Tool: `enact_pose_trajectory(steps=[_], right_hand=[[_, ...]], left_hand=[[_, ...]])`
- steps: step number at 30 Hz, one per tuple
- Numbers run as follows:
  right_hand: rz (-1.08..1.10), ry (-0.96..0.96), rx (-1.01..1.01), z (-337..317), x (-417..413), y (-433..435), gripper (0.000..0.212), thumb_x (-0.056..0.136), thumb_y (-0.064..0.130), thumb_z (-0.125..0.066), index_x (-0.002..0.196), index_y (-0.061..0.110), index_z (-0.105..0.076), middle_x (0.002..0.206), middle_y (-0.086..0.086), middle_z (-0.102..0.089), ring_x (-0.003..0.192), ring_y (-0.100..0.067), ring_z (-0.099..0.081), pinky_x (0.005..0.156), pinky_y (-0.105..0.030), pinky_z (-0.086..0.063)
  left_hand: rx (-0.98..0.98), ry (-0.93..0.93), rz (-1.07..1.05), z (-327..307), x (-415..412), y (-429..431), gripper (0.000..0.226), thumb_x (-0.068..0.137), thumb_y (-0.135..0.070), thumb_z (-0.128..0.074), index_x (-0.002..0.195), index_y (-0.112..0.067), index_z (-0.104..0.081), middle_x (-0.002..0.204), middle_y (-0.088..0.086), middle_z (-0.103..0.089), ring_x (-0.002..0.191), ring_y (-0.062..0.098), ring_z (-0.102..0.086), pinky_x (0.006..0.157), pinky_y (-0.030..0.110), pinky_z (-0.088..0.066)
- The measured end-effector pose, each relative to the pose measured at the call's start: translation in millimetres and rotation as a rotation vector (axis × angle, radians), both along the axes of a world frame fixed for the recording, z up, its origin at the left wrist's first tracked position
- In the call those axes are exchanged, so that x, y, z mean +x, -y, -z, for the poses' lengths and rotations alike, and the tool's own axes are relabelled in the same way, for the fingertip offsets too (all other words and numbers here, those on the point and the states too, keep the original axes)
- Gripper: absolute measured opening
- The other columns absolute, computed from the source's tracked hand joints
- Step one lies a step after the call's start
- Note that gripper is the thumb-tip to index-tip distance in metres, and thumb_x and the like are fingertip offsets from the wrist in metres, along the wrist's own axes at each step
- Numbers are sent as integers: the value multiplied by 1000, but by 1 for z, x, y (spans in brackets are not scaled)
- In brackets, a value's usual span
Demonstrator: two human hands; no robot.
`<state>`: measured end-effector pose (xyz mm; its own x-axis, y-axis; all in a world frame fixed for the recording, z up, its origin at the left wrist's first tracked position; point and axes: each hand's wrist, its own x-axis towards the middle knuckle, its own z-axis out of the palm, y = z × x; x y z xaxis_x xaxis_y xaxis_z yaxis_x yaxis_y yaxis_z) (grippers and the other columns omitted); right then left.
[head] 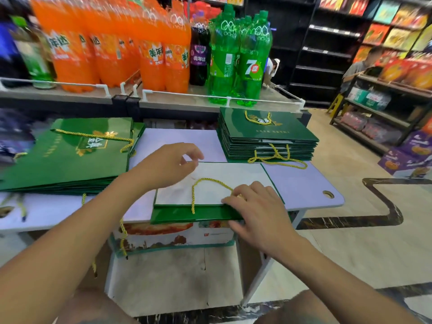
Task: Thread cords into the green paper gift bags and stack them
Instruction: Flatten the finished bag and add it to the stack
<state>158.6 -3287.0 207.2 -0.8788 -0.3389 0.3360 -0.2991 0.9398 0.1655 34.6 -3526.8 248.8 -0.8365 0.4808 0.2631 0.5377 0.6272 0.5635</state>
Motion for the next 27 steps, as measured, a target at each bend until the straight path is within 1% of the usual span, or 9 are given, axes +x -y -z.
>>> enact_pose_trajectory(steps=[3,6,9,11,15,17,20,23,27], right_hand=[[-71,-19,37,-17,-5,-1,32,87,48,-54,113,40,-70,107,16,-64,81,-17,-67,54,-29,-46],[-91,-152,-73,-38,-7,-5,33,90,44,-50,115,39,-71,108,17,-65,68,-19,-68,47,-26,-39],[-99,-295,-214,-62,-8,-5,26,97,37,-55,114,34,-74,105,14,-67,73,-18,-67,48,-29,-45],[-78,-382,-323,-76,-5,2,19,100,31,-59,110,29,-75,99,12,-67,74,-14,-62,51,-28,-39],[-32,-307,-671,-84,4,22,21,104,34,-50,96,17,-60,82,6,-60,65,-15,-58,56,-39,-45],[-47,-121,-1007,-82,12,35,16,107,30,-48,97,21,-57,82,8,-64,60,-16,-69,54,-43,-55],[-47,98,-1392,-63,23,56,12,106,16,-53,108,26,-57,98,16,-69,70,-20,-77,58,-35,-60],[33,252,-1609,-30,28,69,12,105,13,-55,114,19,-57,113,0,-69,78,-25,-78,64,-42,-64],[179,391,-1844,3,28,71,14,102,11,-62,116,9,-58,113,-16,-70,77,-30,-78,52,-30,-60]], left_hand=[[274,-54,-106,4,23,23,16,103,-33,-55,104,-46,-65,113,-25,-64,99,-4,-61,78,26,-49],[726,-146,-209,3,51,33,16,99,-33,-52,106,-42,-63,111,-17,-66,105,11,-65,79,31,-53],[1085,-249,-339,-2,74,31,14,94,-22,-48,102,-32,-55,101,-8,-60,89,14,-63,72,29,-51],[1203,-128,-347,-4,81,21,12,89,-21,-48,99,-25,-53,92,-6,-59,75,14,-61,63,29,-48],[839,142,-173,-1,82,-6,14,96,-31,-52,105,-31,-62,95,-19,-69,90,6,-65,78,30,-52],[623,39,-124,1,83,-17,22,103,-36,-47,119,-40,-62,114,-27,-62,110,-10,-55,96,24,-46],[495,-62,-116,-2,85,-24,42,100,-47,-36,134,-38,-58,127,-30,-54,124,-14,-45,101,10,-36],[323,-168,-101,7,85,-27,45,102,-48,-29,121,-31,-67,122,-19,-63,117,-4,-53,98,21,-44],[110,-101,-106,23,79,-19,70,97,-67,-11,101,-28,-70,100,-6,-71,93,12,-62,81,42,-53]])
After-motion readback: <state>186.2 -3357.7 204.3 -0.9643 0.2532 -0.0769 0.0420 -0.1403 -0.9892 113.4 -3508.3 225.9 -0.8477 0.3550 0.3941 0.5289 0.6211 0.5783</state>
